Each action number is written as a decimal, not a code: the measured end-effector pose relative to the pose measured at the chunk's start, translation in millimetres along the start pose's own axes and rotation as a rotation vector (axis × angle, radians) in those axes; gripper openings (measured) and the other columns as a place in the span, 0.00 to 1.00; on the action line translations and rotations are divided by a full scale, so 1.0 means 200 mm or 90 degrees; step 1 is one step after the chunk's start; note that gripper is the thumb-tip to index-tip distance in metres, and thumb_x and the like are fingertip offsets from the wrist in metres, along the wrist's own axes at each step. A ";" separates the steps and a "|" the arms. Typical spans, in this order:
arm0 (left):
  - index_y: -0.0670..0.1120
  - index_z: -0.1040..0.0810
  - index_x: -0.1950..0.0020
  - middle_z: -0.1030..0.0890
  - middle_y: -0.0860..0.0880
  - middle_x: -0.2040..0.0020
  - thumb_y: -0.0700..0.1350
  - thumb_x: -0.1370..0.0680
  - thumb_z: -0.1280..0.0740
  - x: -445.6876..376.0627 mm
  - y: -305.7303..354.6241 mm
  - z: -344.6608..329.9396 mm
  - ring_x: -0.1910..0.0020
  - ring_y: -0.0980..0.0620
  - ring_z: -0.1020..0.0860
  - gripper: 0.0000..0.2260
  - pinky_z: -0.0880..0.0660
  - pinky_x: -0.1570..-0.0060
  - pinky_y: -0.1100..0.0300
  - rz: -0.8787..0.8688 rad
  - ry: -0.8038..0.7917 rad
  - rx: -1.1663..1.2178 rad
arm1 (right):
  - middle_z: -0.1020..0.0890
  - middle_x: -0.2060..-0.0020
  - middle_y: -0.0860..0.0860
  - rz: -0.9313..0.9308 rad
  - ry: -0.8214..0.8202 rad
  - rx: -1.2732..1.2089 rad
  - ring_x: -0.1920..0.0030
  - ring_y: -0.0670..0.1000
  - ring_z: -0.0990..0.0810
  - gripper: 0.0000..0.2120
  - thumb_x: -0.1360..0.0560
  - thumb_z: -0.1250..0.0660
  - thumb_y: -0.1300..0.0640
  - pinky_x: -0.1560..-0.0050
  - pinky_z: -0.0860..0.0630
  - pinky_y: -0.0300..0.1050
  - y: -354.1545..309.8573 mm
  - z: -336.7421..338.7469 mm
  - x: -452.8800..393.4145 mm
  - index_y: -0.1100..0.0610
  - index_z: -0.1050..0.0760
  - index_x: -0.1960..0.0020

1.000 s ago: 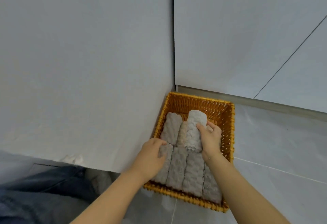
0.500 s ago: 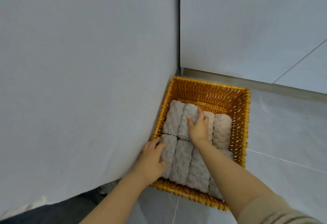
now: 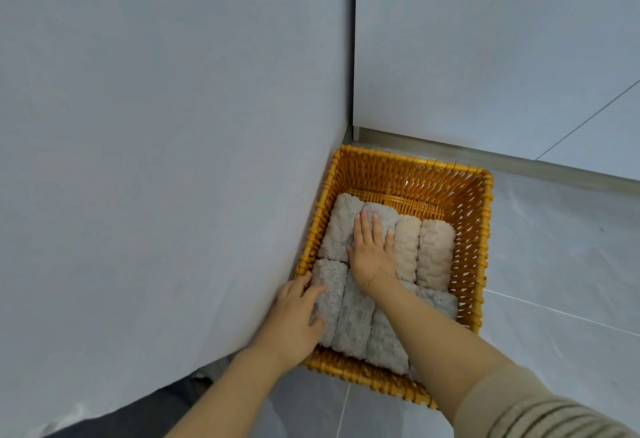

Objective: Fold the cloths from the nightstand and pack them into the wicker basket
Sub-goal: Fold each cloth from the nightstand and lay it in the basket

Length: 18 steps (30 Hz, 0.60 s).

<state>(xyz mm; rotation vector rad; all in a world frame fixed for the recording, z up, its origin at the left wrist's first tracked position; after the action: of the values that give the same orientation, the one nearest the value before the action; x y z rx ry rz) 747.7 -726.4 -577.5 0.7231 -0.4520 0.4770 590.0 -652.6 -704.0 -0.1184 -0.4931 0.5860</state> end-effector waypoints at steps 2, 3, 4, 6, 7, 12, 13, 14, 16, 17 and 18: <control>0.53 0.41 0.23 0.50 0.52 0.21 0.46 0.18 0.40 0.00 0.00 0.00 0.23 0.55 0.52 0.23 0.56 0.28 0.63 -0.004 -0.002 -0.001 | 0.66 0.23 0.52 0.021 -0.028 -0.045 0.23 0.54 0.68 0.30 0.16 0.54 0.49 0.26 0.66 0.58 -0.01 0.02 -0.02 0.56 0.68 0.22; 0.54 0.41 0.23 0.50 0.53 0.21 0.46 0.18 0.40 0.01 0.00 0.00 0.23 0.55 0.52 0.23 0.56 0.28 0.64 -0.005 -0.003 -0.002 | 0.65 0.22 0.52 0.044 -0.035 -0.108 0.23 0.54 0.68 0.31 0.16 0.52 0.50 0.26 0.66 0.58 -0.01 0.03 -0.02 0.57 0.65 0.21; 0.54 0.41 0.23 0.50 0.53 0.21 0.46 0.18 0.40 0.00 -0.01 0.00 0.23 0.55 0.52 0.23 0.56 0.28 0.63 -0.005 -0.001 -0.002 | 0.63 0.22 0.51 0.067 -0.014 -0.182 0.23 0.53 0.66 0.31 0.16 0.49 0.50 0.25 0.66 0.57 0.00 0.05 -0.02 0.56 0.62 0.21; 0.54 0.42 0.23 0.50 0.53 0.21 0.47 0.18 0.41 0.00 0.00 -0.01 0.24 0.55 0.53 0.24 0.55 0.27 0.62 -0.004 0.000 -0.003 | 0.58 0.21 0.51 0.081 0.111 -0.301 0.22 0.51 0.62 0.31 0.17 0.45 0.50 0.23 0.61 0.54 0.05 0.11 0.01 0.55 0.55 0.20; 0.54 0.42 0.23 0.50 0.53 0.21 0.47 0.18 0.41 0.00 0.00 -0.01 0.24 0.55 0.53 0.24 0.55 0.26 0.62 -0.004 -0.001 -0.007 | 0.57 0.21 0.51 0.058 0.176 -0.334 0.22 0.51 0.60 0.31 0.18 0.43 0.51 0.23 0.59 0.51 0.07 0.13 0.03 0.55 0.53 0.20; 0.54 0.42 0.23 0.49 0.54 0.21 0.46 0.18 0.41 0.00 0.01 -0.01 0.24 0.55 0.52 0.24 0.55 0.27 0.62 -0.003 -0.003 -0.009 | 0.50 0.21 0.53 -0.138 0.158 -0.622 0.22 0.51 0.52 0.38 0.22 0.33 0.55 0.26 0.51 0.44 0.10 0.09 0.04 0.56 0.52 0.21; 0.54 0.42 0.23 0.49 0.54 0.21 0.46 0.18 0.41 0.01 0.02 -0.01 0.24 0.55 0.52 0.24 0.55 0.27 0.62 -0.003 -0.006 -0.008 | 0.47 0.22 0.53 -0.143 0.148 -0.637 0.22 0.52 0.49 0.38 0.22 0.33 0.55 0.26 0.50 0.44 0.09 0.09 0.03 0.57 0.51 0.21; 0.54 0.42 0.23 0.49 0.54 0.21 0.46 0.18 0.41 0.01 0.02 -0.01 0.24 0.55 0.51 0.23 0.55 0.27 0.63 -0.003 -0.008 -0.008 | 0.45 0.22 0.53 -0.139 0.138 -0.636 0.22 0.52 0.48 0.37 0.22 0.32 0.56 0.26 0.50 0.44 0.08 0.09 0.02 0.57 0.50 0.21; 0.54 0.41 0.23 0.48 0.54 0.21 0.46 0.18 0.41 0.01 0.02 -0.01 0.24 0.55 0.50 0.23 0.54 0.27 0.62 -0.003 -0.013 -0.010 | 0.43 0.22 0.53 -0.137 0.117 -0.638 0.23 0.53 0.46 0.37 0.23 0.32 0.57 0.26 0.48 0.46 0.09 0.09 -0.01 0.57 0.49 0.21; 0.53 0.41 0.23 0.47 0.54 0.21 0.46 0.18 0.41 0.01 0.02 -0.01 0.24 0.55 0.50 0.23 0.53 0.26 0.62 -0.003 -0.015 -0.012 | 0.43 0.23 0.52 -0.144 0.104 -0.648 0.23 0.53 0.45 0.38 0.23 0.32 0.57 0.25 0.46 0.48 0.10 0.09 -0.02 0.57 0.49 0.21; 0.53 0.41 0.23 0.46 0.54 0.21 0.46 0.18 0.41 0.01 0.02 -0.01 0.24 0.55 0.49 0.23 0.53 0.26 0.62 -0.002 -0.017 -0.013 | 0.43 0.22 0.52 -0.149 0.092 -0.658 0.23 0.54 0.45 0.39 0.24 0.31 0.56 0.24 0.45 0.50 0.11 0.09 -0.03 0.56 0.50 0.21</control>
<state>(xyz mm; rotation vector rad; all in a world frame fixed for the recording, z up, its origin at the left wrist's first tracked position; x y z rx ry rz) 747.5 -722.2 -575.0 0.7116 -0.4791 0.4593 566.0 -637.1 -695.9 -1.0631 -0.6192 0.0436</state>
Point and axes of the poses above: each hand's wrist, its own x-axis away from the middle knuckle, its own z-axis out of the back of the hand, y = z × x, the point moved 4 cm from there along -x, towards the middle knuckle
